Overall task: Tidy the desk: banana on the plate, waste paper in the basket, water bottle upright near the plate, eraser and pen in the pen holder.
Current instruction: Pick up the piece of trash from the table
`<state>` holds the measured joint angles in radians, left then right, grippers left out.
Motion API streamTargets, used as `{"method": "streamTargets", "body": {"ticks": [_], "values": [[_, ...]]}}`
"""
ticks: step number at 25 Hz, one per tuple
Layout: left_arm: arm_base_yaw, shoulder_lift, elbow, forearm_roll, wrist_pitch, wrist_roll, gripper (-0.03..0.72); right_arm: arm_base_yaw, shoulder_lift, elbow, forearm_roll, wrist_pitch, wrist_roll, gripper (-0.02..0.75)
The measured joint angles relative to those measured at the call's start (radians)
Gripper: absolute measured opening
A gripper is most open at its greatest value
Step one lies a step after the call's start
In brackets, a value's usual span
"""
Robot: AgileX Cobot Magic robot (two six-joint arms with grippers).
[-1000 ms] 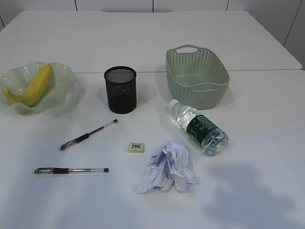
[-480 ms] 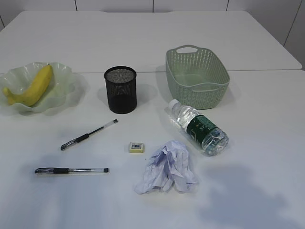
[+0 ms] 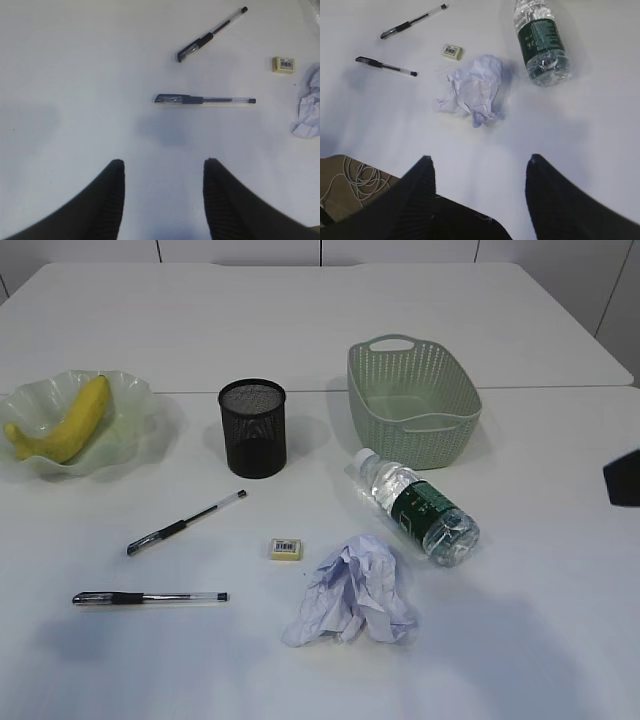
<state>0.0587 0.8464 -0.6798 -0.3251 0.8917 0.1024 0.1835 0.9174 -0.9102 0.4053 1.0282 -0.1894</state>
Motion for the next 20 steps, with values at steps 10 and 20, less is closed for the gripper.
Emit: {"method": "streamTargets", "body": {"ticks": [10, 20], "values": [[0.000, -0.004, 0.000, -0.048, 0.012, -0.002, 0.364, 0.139, 0.311, -0.242, -0.056, 0.041, 0.027, 0.428], [0.000, -0.004, 0.000, -0.051, 0.010, -0.002, 0.364, 0.383, 0.719, -0.428, -0.281, 0.081, 0.089, 0.428]]}}
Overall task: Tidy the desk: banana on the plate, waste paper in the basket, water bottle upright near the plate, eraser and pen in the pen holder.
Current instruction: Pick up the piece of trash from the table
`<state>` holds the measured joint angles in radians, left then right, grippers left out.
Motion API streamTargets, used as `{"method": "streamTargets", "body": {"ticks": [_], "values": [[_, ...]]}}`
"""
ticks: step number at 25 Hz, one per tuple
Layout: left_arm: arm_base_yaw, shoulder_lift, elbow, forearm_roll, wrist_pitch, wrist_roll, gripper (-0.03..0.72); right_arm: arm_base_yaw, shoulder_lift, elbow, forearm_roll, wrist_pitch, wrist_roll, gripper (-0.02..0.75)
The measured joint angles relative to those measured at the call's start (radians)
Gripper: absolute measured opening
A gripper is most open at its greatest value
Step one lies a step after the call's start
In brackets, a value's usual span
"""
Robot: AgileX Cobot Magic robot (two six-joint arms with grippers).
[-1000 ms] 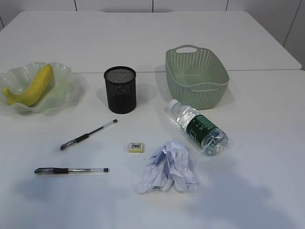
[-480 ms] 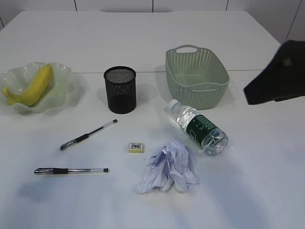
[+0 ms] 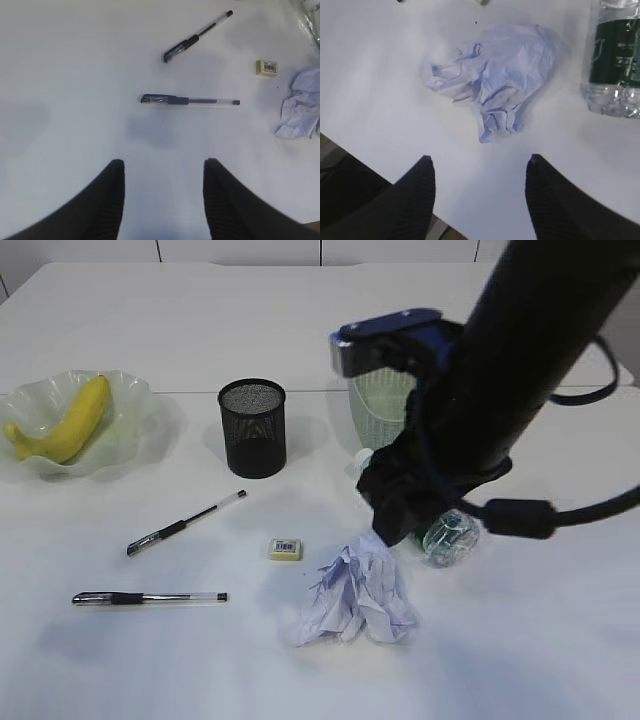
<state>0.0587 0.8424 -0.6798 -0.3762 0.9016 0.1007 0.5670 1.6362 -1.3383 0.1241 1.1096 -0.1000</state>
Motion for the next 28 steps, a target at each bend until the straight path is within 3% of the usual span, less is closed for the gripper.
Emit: {"method": "streamTargets", "body": {"ticks": [12, 21, 28], "values": [[0.000, 0.000, 0.000, 0.000, -0.006, 0.000, 0.364, 0.012, 0.253, -0.148, -0.027, -0.002, 0.003, 0.431], [0.000, 0.000, 0.000, 0.000, -0.033, 0.000, 0.364, 0.012, 0.305, -0.152, -0.018, -0.015, -0.034, 0.587], [0.000, 0.000, 0.000, -0.002, -0.035, 0.000, 0.364, 0.012, 0.350, -0.154, -0.013, -0.050, -0.036, 0.599]]}}
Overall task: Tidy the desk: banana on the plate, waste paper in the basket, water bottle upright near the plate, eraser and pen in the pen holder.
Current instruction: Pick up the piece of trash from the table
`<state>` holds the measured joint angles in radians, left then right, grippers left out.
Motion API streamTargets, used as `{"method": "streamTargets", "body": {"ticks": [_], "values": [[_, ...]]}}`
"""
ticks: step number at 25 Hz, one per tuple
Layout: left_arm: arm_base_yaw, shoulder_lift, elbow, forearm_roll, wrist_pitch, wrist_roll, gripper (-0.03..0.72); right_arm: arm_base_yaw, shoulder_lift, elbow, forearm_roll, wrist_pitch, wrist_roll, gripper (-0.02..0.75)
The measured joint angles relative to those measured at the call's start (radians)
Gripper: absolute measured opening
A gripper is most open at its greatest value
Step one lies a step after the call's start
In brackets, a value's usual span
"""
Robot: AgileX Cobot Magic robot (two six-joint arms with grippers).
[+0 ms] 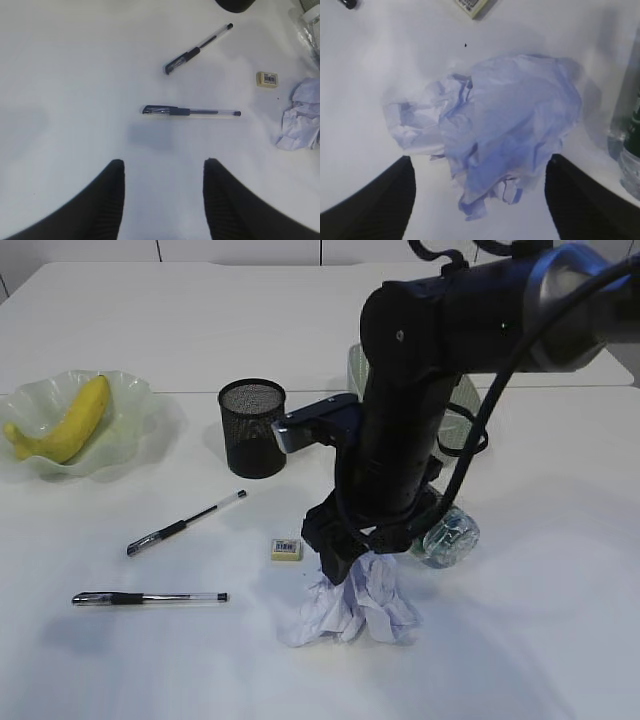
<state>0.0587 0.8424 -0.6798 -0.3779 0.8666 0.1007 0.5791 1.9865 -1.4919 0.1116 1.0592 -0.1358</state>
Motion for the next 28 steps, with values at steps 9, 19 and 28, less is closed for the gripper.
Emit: {"method": "streamTargets", "body": {"ticks": [9, 19, 28], "values": [[0.000, 0.000, 0.000, 0.000, -0.002, 0.000, 0.364, 0.000, 0.116, 0.000, 0.002, -0.032, 0.000, 0.596], [0.000, 0.000, 0.000, 0.000, -0.002, 0.000, 0.364, 0.002, 0.147, -0.001, 0.006, -0.036, 0.000, 0.530], [0.000, 0.000, 0.000, 0.000, -0.002, 0.000, 0.363, 0.002, 0.147, -0.001, 0.023, -0.036, 0.000, 0.303]]}}
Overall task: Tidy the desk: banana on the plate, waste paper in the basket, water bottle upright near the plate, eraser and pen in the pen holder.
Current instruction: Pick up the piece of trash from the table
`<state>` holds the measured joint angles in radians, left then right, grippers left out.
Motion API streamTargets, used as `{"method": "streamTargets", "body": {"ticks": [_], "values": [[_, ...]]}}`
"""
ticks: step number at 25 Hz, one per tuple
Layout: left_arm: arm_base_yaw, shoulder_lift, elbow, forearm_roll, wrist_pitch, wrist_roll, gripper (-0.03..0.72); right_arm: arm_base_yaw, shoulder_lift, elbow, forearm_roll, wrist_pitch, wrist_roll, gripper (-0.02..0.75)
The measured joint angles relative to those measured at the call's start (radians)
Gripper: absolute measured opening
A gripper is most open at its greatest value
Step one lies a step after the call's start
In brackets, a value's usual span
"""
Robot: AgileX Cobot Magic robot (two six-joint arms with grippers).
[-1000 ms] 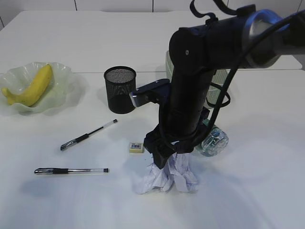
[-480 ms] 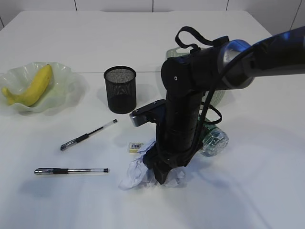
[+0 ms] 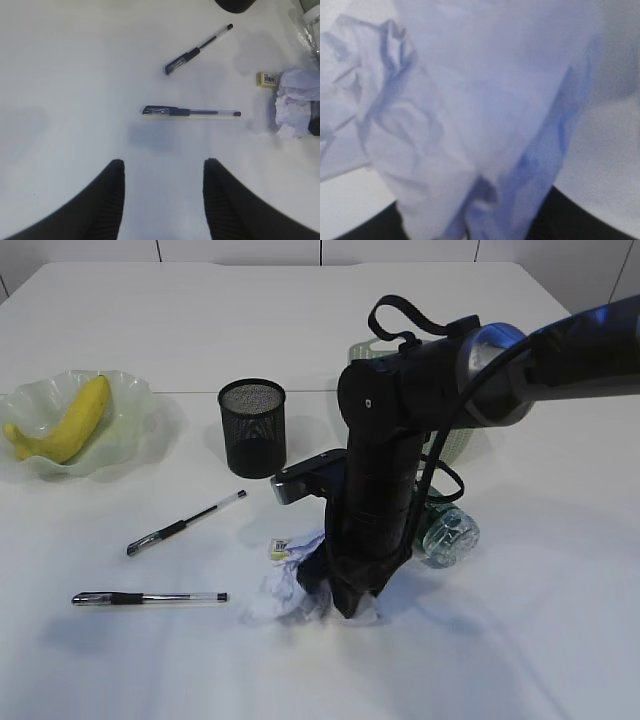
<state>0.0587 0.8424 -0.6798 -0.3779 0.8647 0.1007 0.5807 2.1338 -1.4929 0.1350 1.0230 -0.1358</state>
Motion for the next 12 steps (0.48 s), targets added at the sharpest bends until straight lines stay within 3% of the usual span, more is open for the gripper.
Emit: {"method": "streamTargets", "body": {"ticks": [5, 12], "values": [[0.000, 0.000, 0.000, 0.000, 0.000, 0.000, 0.363, 0.000, 0.000, 0.000, 0.002, 0.000, 0.000, 0.136], [0.000, 0.000, 0.000, 0.000, 0.000, 0.000, 0.363, 0.000, 0.000, -0.002, 0.004, 0.026, -0.006, 0.010]]}}
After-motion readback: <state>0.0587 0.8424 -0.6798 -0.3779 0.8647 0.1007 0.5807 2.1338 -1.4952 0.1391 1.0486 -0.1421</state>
